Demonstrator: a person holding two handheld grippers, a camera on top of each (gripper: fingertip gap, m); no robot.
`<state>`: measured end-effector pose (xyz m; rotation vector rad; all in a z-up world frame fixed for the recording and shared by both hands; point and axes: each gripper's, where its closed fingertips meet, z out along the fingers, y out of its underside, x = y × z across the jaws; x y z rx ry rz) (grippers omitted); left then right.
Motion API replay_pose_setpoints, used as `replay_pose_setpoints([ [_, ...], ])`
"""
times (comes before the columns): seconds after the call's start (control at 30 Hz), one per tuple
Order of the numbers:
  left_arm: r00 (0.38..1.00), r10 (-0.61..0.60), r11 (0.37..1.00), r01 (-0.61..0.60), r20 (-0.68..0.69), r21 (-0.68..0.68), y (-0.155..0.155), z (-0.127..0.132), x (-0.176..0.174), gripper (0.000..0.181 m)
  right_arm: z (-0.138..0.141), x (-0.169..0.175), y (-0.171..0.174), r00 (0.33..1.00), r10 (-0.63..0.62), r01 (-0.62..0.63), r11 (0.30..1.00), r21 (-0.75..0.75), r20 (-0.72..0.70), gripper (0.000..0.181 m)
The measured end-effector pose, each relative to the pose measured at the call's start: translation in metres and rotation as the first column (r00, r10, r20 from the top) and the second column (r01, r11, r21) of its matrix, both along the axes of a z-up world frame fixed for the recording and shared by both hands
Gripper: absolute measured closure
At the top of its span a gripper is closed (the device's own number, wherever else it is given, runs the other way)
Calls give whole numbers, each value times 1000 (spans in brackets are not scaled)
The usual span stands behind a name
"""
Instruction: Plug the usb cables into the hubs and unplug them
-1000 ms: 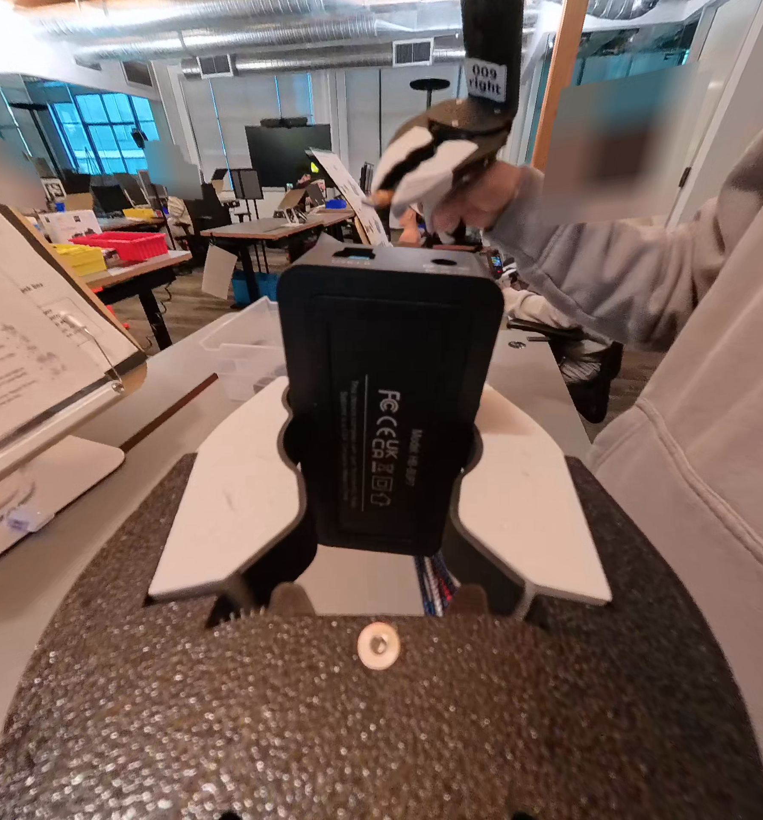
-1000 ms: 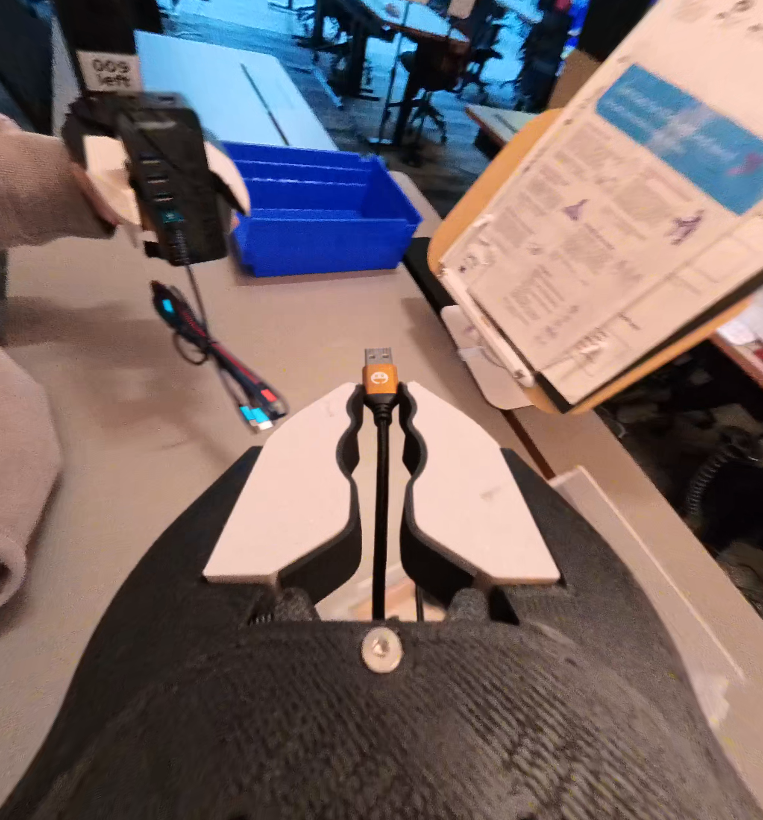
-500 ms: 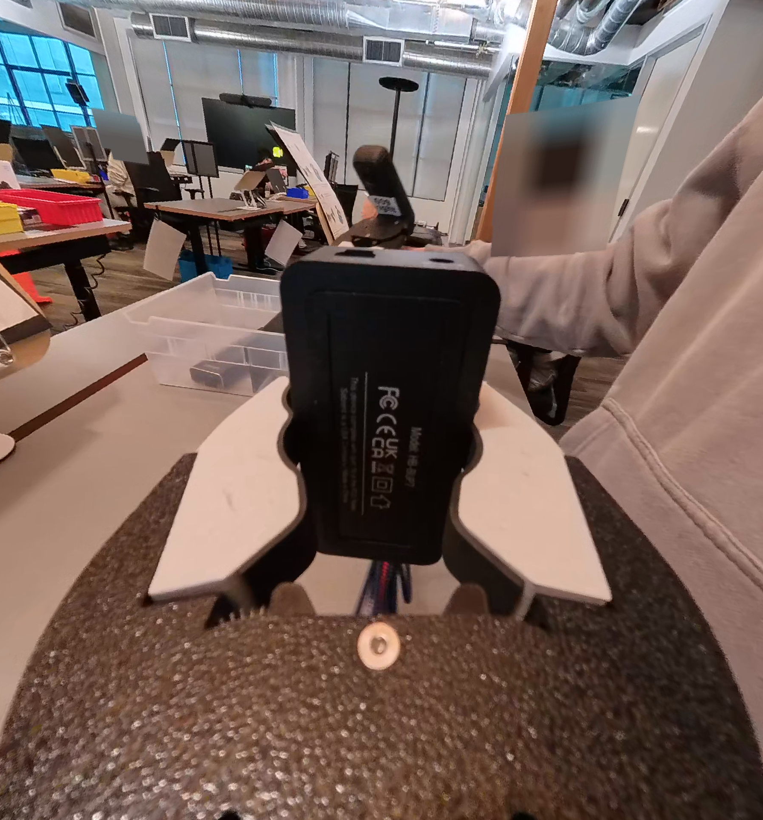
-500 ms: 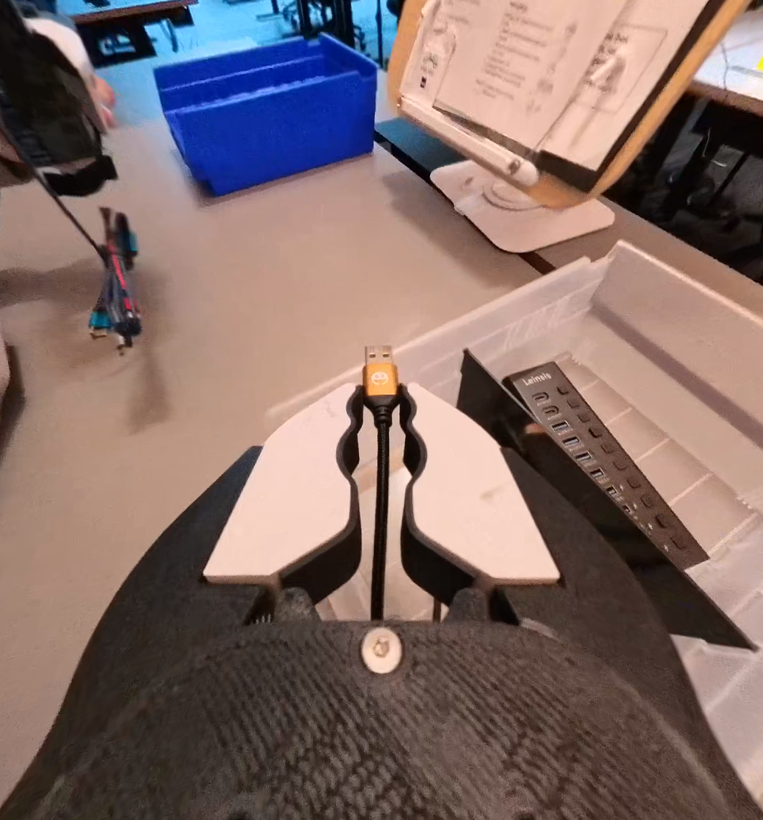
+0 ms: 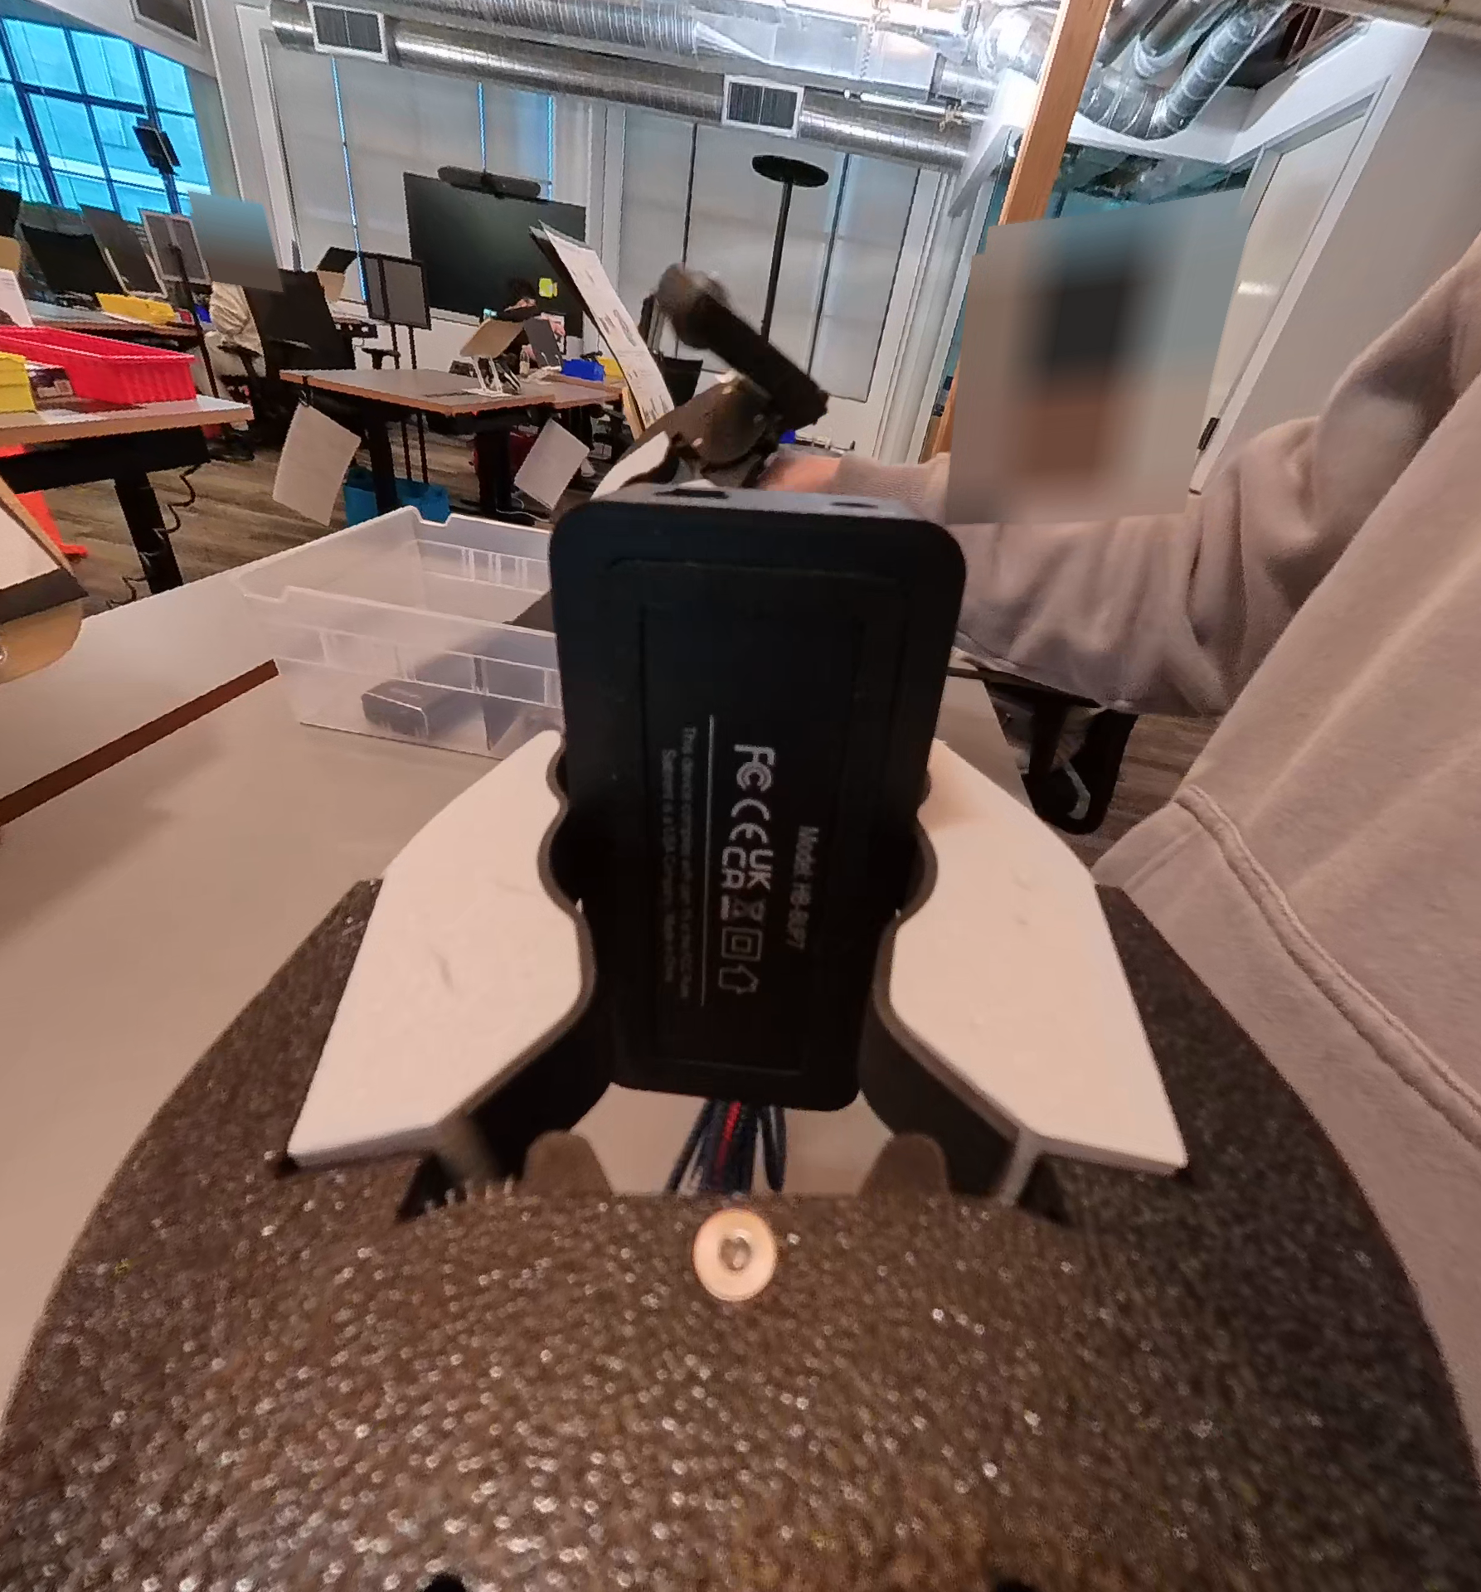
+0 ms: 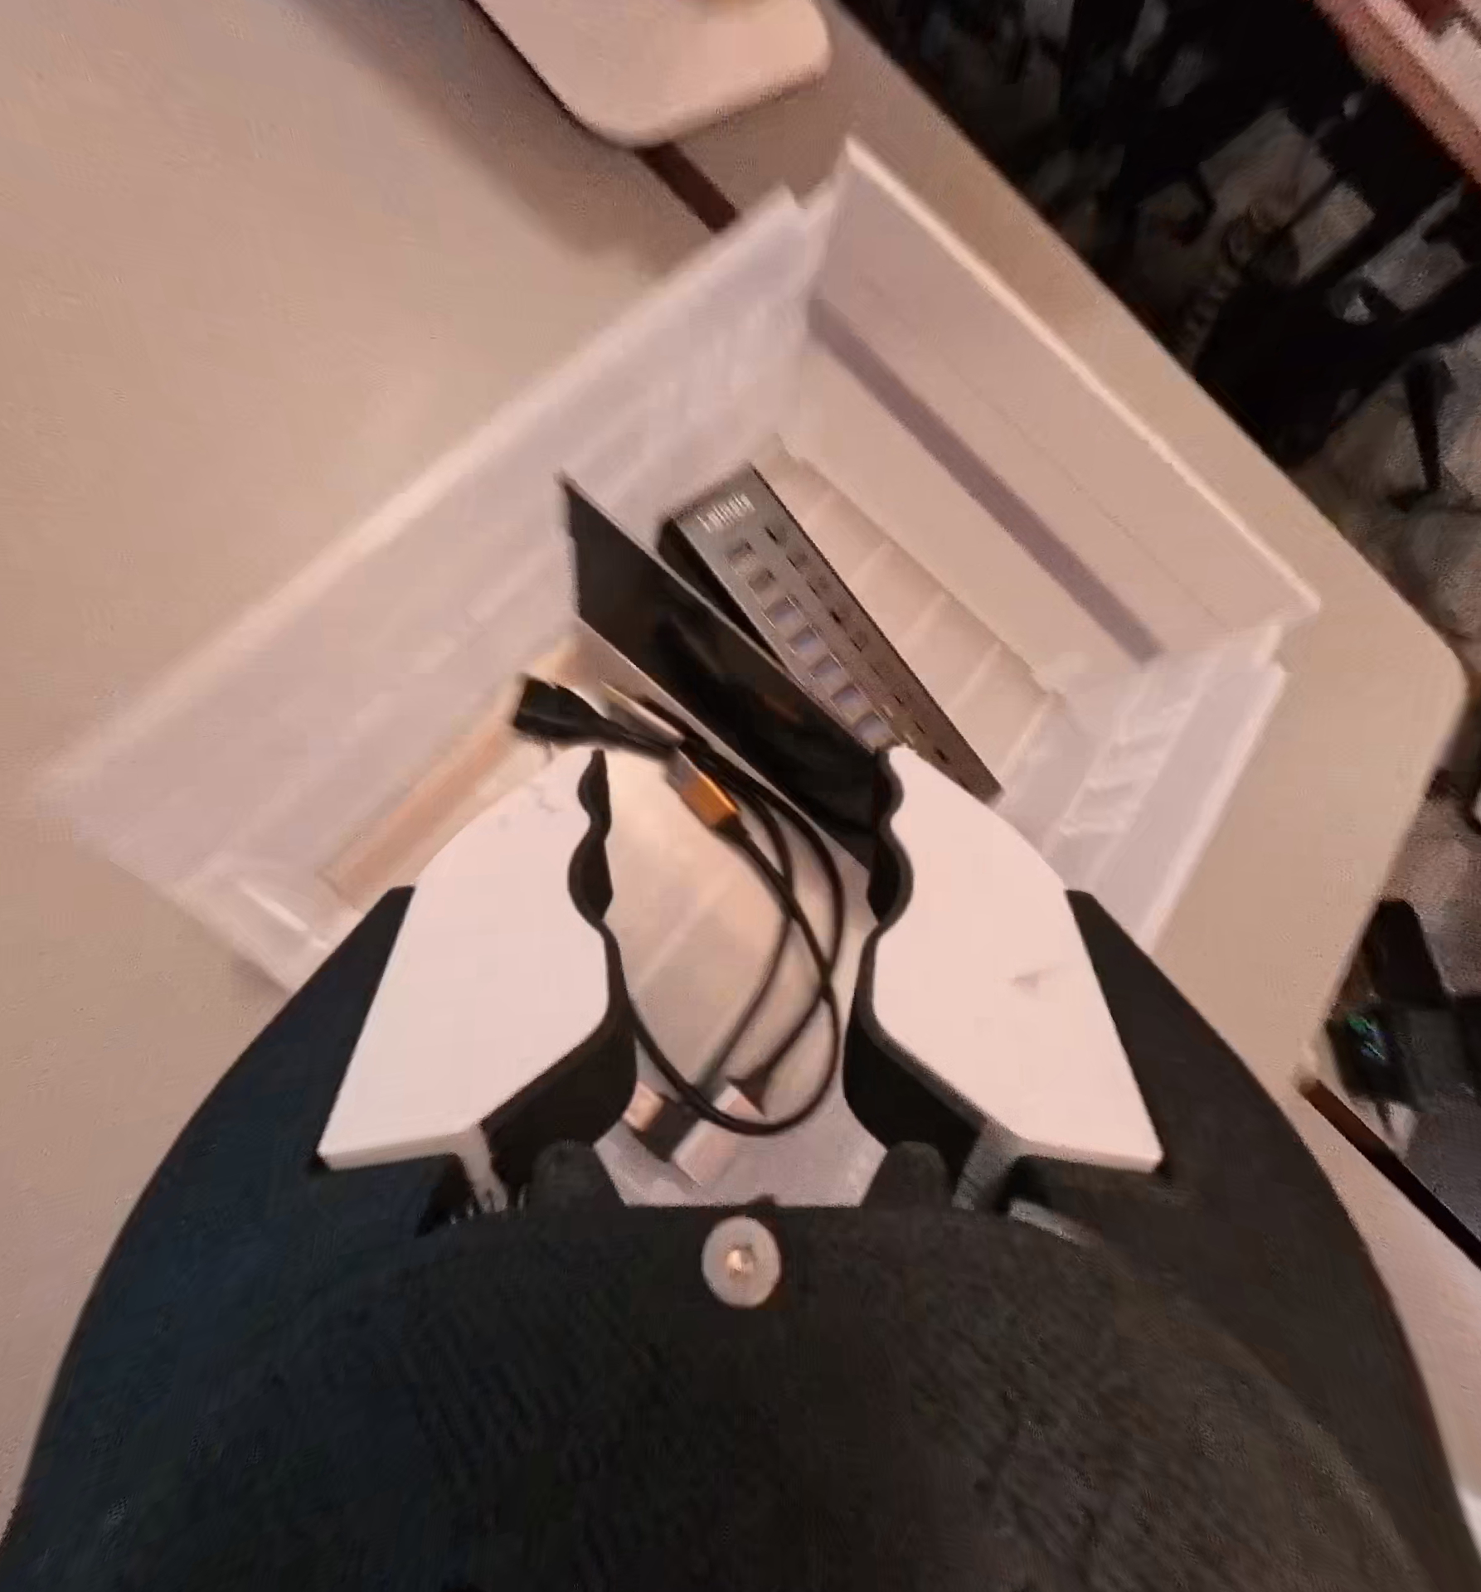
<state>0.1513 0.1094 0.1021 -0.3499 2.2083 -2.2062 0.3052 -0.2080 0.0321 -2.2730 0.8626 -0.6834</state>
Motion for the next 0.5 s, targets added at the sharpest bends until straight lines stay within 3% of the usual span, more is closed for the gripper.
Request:
replay_pose_setpoints([
  [0.03,1000,1,1000,-1,3,-5,0,0,0,111,14,-11,23,998,62,-63,994,95,11,123],
  [0.13,1000,-1,1000,1,11,-18,-1,0,1,111,50,-71,121,934,355,-337,855,394,29,126],
  [0.23,999,-18,999,19,28,-31,-6,2,-1,111,59,-131,211,829,555,-511,696,504,75,130],
  [0.37,997,-48,999,49,63,-12,-14,2,-7,111,57,-165,286,761,633,-611,631,478,139,138],
  [0.5,994,-72,997,74,84,-26,-17,7,-13,111,64,-177,318,717,672,-648,542,535,188,151],
])
